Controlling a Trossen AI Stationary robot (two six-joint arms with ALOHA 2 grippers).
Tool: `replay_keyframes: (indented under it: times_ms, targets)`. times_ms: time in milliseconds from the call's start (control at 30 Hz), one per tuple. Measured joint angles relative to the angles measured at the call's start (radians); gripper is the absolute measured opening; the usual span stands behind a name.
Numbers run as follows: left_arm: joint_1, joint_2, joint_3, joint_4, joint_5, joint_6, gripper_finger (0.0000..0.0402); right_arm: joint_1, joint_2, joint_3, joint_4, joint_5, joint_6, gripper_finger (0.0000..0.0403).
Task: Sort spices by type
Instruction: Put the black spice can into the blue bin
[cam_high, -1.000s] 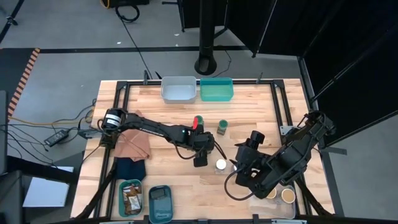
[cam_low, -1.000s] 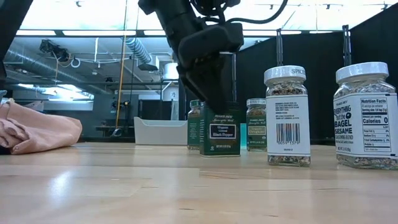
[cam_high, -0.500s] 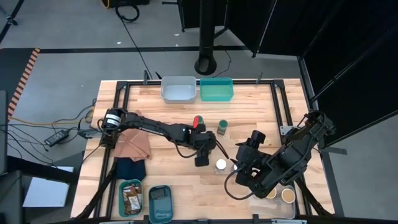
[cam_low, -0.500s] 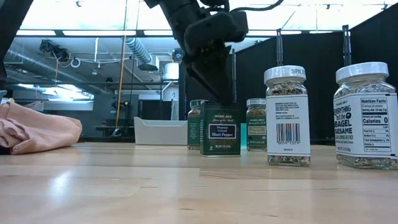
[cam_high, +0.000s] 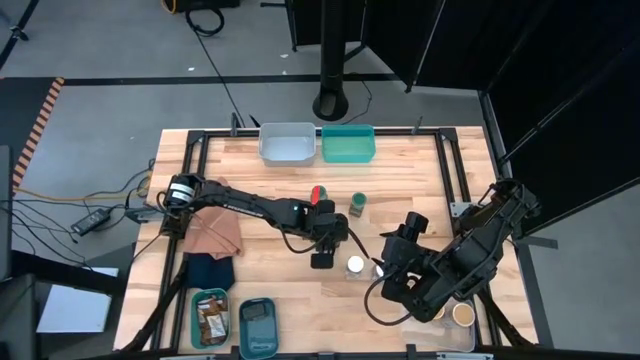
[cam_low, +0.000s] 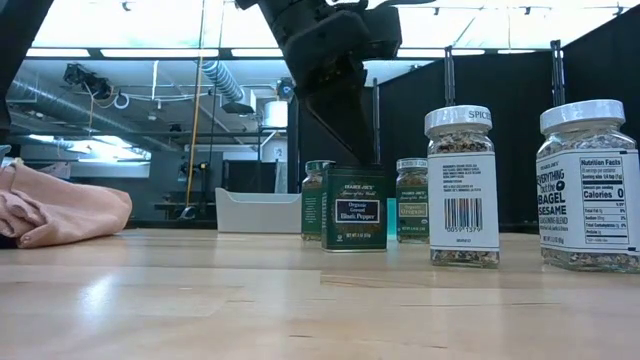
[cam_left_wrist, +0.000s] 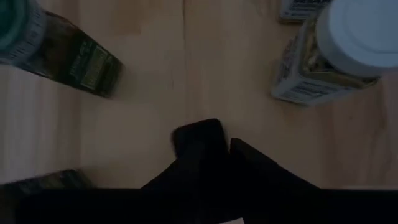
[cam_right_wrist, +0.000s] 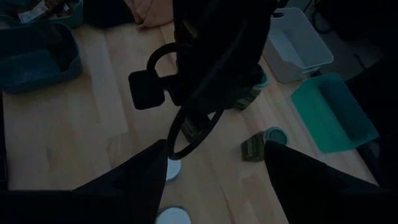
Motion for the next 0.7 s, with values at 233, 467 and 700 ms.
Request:
replay_keyframes:
  times_ms: [233, 467, 700]
  targets:
    - [-0.001, -0.010, 0.026, -0.055, 0.030, 0.045, 0.0128, 0.002, 0.000, 0.000, 0.000, 0.000, 0.000, 0.0274]
    - [-0.001, -0.014, 0.054, -0.103, 0.043, 0.059, 0.0220, 0.003, 0.000, 0.000, -0.006, 0.000, 0.000, 0.0274]
    - [-0.001, -0.002, 0.055, -0.113, 0.034, 0.033, 0.0288, 0.003, 0.000, 0.000, -0.010, 0.000, -0.001, 0.0275]
